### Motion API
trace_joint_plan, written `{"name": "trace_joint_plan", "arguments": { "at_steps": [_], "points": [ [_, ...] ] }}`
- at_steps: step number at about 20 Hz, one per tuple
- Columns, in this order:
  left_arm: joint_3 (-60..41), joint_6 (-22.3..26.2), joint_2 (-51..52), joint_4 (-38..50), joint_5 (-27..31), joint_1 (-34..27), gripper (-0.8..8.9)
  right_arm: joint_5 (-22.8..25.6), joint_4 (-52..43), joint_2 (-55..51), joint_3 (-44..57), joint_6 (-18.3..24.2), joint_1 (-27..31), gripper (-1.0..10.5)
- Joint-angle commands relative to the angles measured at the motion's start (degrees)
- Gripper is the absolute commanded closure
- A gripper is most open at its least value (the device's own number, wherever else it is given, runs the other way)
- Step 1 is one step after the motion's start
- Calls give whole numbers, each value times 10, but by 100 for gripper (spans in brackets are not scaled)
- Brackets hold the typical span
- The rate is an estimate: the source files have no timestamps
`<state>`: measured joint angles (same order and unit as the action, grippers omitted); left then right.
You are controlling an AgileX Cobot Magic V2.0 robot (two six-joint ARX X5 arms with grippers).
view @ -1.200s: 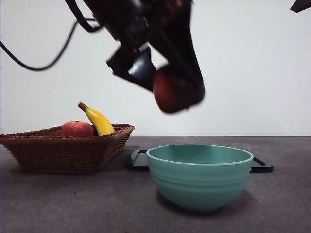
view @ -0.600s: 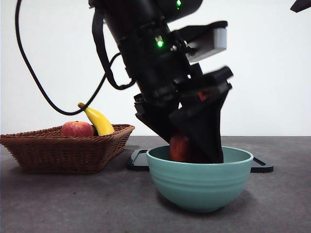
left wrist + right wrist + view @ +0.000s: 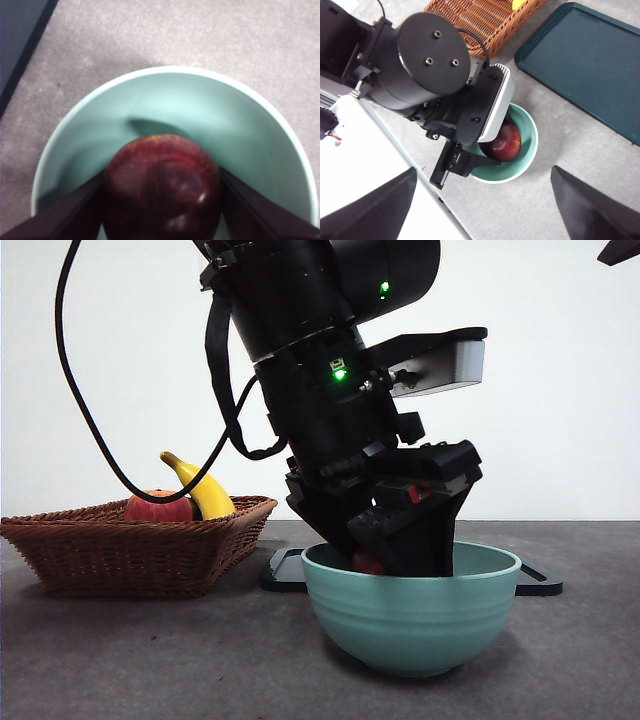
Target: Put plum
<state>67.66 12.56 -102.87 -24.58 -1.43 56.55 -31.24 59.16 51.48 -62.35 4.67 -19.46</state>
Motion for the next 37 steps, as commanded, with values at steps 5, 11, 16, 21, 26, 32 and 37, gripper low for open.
{"name": "trace_joint_plan", "arguments": {
  "at_steps": [5,11,16,21,26,32,37],
  "points": [
    [12,5,-8,4,0,12,431,2,-4,5,-12,3,-3,519],
    [59,2,-5,-36,0,12,434,2,-4,5,-12,2,-3,519],
    [148,-17,-2,-106,0,-2,434,2,-4,5,-12,3,-3,518],
    [174,-59,61,-115,0,-61,434,2,-4,5,-12,3,-3,519],
    [174,-77,179,-133,-21,-159,436,2,-4,5,-12,3,-3,519],
    [165,-90,310,-188,-98,-299,440,2,-4,5,-12,3,-3,519],
    [65,-92,402,-213,-190,-360,440,2,-4,5,-12,3,-3,519]
  ]
}}
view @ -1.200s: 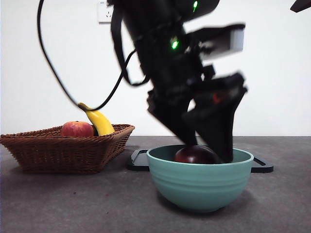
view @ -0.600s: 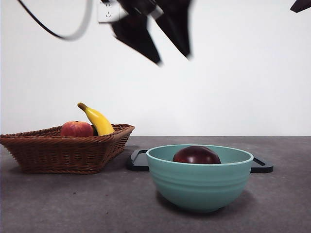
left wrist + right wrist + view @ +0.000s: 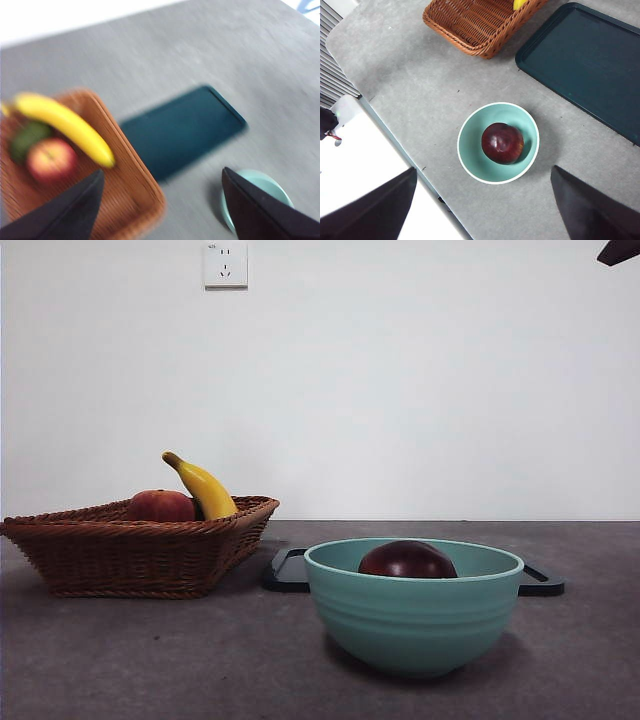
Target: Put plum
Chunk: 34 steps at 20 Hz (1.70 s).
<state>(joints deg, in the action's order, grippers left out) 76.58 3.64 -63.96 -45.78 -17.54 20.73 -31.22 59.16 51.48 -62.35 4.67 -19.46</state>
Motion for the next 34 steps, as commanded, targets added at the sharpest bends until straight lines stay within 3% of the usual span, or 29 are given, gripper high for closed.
{"name": "trace_joint_plan", "arguments": {
  "at_steps": [1,6,9,16,22,25,28,34],
  "points": [
    [-54,-3,31,-1,-51,-2,440,2,-5,5,-12,3,-3,519],
    [-182,3,96,-43,-184,0,440,2,-5,5,-12,2,-3,519],
    [-194,34,98,-107,-215,0,440,2,-4,5,-9,0,-3,519],
    [-194,46,98,-114,-220,0,440,2,-6,5,41,-7,-3,519],
    [-194,47,98,-114,-220,0,440,7,-138,12,142,-95,-9,520],
    [-194,47,98,-114,-220,0,440,49,-200,42,187,-118,-20,521],
    [-194,47,98,-113,-220,0,440,79,-236,86,197,-122,-31,564],
    [-194,47,98,-112,-220,0,440,92,-296,188,197,-122,-64,576]
  ]
}}
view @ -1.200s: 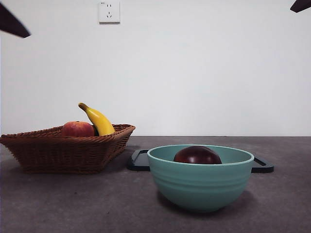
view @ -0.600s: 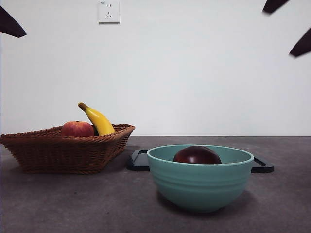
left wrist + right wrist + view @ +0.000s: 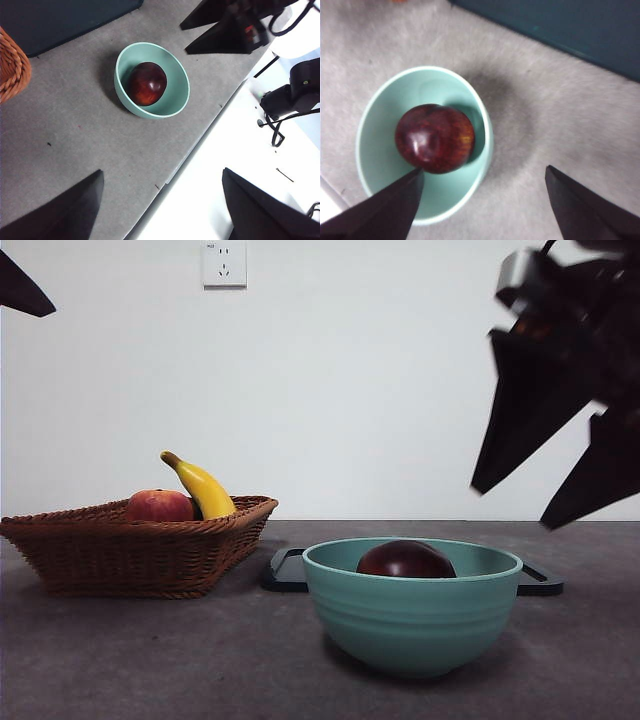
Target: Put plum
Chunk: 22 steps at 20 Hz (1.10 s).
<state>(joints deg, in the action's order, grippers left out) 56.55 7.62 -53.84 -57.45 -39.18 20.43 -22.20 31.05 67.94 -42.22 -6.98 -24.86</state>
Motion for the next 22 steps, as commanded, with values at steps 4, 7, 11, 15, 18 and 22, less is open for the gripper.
{"name": "trace_joint_plan", "arguments": {
  "at_steps": [4,7,11,15,18,22],
  "points": [
    [6,7,-3,5,-3,3,440,37,-52,77,-4,-7,-29,631],
    [6,7,-3,5,-3,3,440,58,-74,100,-4,-14,-37,643],
    [6,9,-3,5,-3,3,440,61,-97,122,-4,-14,-51,784],
    [6,9,-3,5,-3,3,440,62,-111,133,-4,-14,-58,884],
    [6,9,-3,5,-3,3,440,61,-117,133,-4,-16,-58,935],
    [6,9,-3,5,-3,3,440,55,-116,132,-9,-23,-58,935]
  ]
}}
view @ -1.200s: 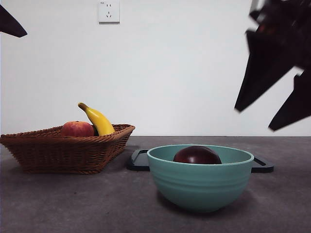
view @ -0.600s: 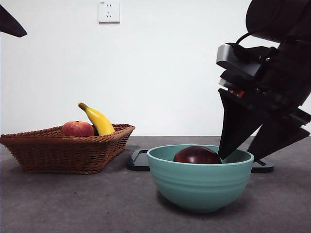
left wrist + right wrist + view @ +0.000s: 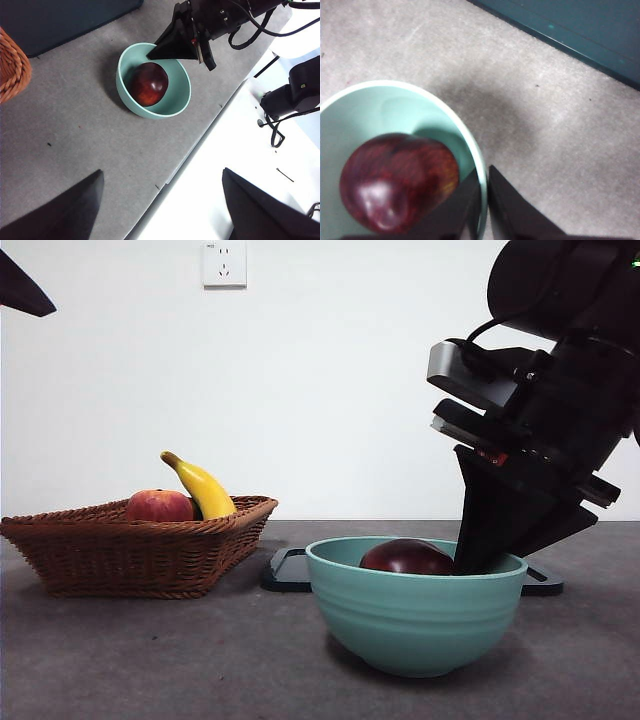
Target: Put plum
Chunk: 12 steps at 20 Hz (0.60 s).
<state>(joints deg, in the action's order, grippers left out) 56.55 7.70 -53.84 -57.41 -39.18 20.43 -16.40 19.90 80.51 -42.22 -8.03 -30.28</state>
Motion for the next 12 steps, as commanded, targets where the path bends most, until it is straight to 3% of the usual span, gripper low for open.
{"name": "trace_joint_plan", "arguments": {
  "at_steps": [1,7,12],
  "points": [
    [6,8,-3,4,-3,3,440,-3,-3,7,-13,-17,-4,935],
    [6,8,-3,4,-3,3,440,19,36,7,-89,-19,0,935],
    [6,8,-3,4,-3,3,440,44,49,36,-179,-12,37,935]
  ]
}}
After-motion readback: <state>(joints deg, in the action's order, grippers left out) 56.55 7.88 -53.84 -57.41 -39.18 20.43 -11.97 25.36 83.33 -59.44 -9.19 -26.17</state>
